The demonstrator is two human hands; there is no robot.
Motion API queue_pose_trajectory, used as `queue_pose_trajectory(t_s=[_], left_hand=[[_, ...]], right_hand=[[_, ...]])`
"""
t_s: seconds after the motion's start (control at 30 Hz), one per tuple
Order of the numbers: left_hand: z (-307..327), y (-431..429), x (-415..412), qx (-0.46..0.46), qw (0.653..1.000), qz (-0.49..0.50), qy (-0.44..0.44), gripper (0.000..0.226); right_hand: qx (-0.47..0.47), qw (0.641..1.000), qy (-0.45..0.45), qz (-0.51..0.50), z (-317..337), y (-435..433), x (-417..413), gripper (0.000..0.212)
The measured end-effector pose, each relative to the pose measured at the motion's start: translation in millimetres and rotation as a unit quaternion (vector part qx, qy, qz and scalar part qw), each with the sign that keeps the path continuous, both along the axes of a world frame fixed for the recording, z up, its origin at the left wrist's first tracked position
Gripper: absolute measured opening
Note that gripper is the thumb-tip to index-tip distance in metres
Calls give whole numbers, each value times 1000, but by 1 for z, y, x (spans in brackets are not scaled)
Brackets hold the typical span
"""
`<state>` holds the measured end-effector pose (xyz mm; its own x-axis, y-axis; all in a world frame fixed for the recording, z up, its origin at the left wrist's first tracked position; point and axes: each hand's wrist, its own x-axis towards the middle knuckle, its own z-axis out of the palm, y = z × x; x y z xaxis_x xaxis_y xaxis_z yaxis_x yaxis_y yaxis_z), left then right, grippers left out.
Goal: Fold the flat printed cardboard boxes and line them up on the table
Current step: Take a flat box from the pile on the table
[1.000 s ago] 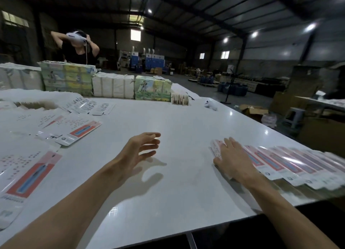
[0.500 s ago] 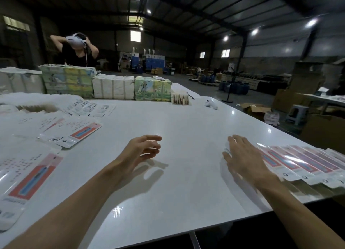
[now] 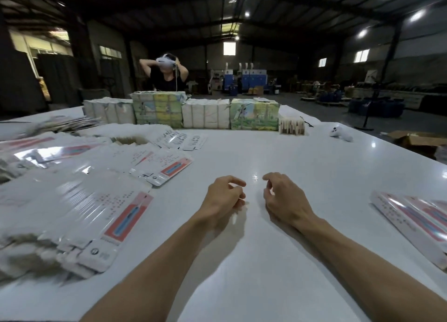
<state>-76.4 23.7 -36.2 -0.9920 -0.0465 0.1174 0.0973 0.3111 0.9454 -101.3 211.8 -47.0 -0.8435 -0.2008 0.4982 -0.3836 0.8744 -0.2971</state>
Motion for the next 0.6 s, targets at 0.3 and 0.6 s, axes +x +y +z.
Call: queue_pose_trajectory(t_s=[0.3, 0.6], left_hand=[[74, -90, 30, -512, 846, 86, -121, 56], [83, -140, 61, -607, 710, 154, -321, 94]], right_hand=[[-78, 996, -18, 41, -5, 7, -12, 30], [-110, 990, -31, 81, -4, 7, -5, 30]])
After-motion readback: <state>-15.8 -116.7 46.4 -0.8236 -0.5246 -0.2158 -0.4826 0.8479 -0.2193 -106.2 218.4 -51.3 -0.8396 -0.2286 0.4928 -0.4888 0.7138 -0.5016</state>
